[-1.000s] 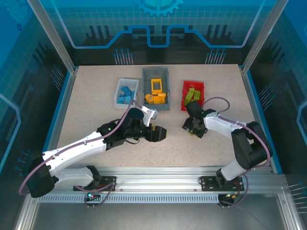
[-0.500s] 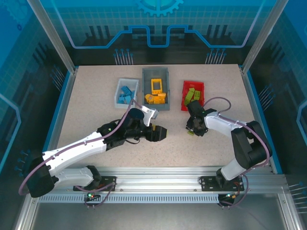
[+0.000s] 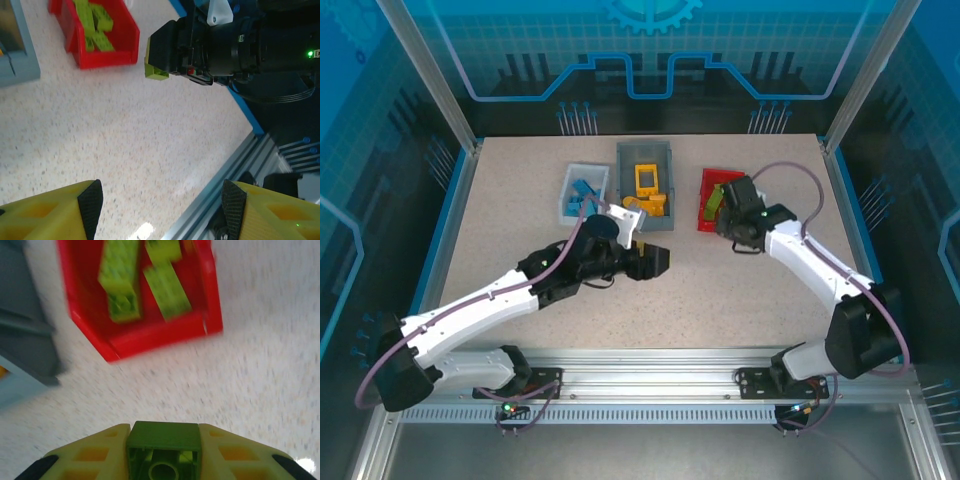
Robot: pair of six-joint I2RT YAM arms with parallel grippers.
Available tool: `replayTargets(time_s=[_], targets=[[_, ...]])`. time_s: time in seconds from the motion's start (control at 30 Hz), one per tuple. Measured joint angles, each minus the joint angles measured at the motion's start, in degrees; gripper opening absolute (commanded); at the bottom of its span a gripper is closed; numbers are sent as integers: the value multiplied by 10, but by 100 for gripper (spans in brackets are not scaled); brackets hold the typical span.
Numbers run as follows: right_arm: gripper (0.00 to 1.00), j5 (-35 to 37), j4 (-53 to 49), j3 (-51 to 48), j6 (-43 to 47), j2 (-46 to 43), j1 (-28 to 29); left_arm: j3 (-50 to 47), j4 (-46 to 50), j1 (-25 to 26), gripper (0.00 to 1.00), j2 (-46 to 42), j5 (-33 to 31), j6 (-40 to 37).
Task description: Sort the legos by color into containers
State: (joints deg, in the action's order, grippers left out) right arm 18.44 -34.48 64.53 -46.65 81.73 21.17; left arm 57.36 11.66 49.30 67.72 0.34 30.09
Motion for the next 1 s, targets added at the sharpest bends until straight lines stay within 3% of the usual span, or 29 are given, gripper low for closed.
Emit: replayTargets(time_s=[0.17, 0.37, 0.6, 0.83, 1.0], targets=[[34, 32, -7, 133, 73, 95, -26, 77, -2, 0, 68, 50, -35, 0], [34, 54, -17, 211, 118, 228, -40, 106, -1, 0, 68, 97, -41, 0], [47, 60, -46, 258, 136, 328, -45, 107, 0, 0, 68, 108, -42, 0], [60, 59, -62, 263, 142, 330, -47, 107, 10, 0, 68, 107, -49, 4], [71, 54, -66, 254, 143, 271, -47, 116, 54, -2, 71, 94, -76, 13]])
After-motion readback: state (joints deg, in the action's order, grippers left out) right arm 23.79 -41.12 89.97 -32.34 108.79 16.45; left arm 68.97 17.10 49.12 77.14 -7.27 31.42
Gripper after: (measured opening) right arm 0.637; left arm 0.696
